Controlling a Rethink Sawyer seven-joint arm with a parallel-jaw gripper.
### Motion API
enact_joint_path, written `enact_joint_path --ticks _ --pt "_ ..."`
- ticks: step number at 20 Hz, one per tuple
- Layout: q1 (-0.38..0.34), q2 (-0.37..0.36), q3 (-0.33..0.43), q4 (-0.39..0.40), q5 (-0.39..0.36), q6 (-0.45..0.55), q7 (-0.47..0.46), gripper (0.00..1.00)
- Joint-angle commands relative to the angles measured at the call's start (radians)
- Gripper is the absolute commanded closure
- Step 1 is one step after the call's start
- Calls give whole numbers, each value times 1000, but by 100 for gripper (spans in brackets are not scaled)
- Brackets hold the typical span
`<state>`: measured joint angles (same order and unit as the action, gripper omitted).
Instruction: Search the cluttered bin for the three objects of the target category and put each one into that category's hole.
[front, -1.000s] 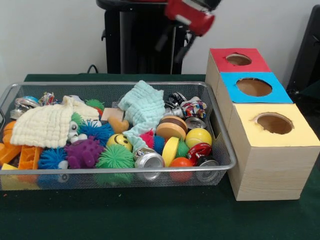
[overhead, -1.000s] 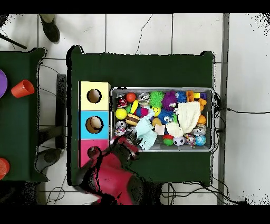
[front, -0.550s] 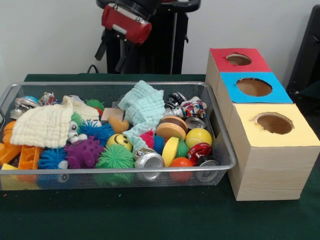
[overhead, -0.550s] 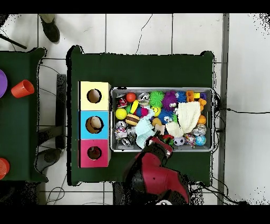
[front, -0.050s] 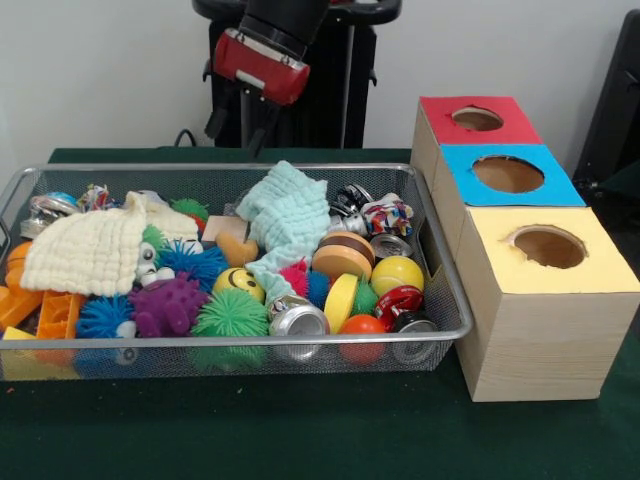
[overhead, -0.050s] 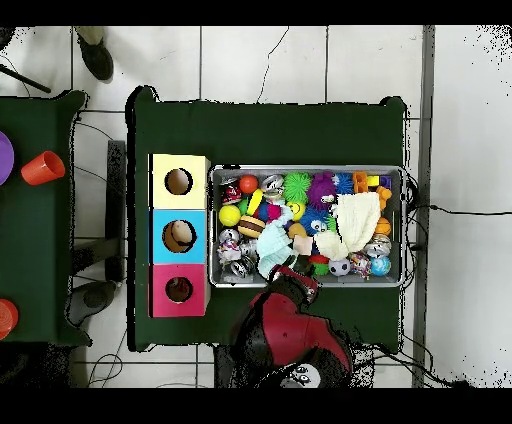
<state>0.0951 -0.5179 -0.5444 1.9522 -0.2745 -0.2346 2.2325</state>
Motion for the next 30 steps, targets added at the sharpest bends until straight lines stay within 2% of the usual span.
enact_joint_path --ticks 1,6,13,30 --pt "18 78 109 -81 -2 -87 70 0" --pt "10 111 106 -101 -27 -139 57 0" --pt "-1 162 95 -127 -23 -196 47 0" --pt "-12 213 75 -191 -20 -215 29 0"
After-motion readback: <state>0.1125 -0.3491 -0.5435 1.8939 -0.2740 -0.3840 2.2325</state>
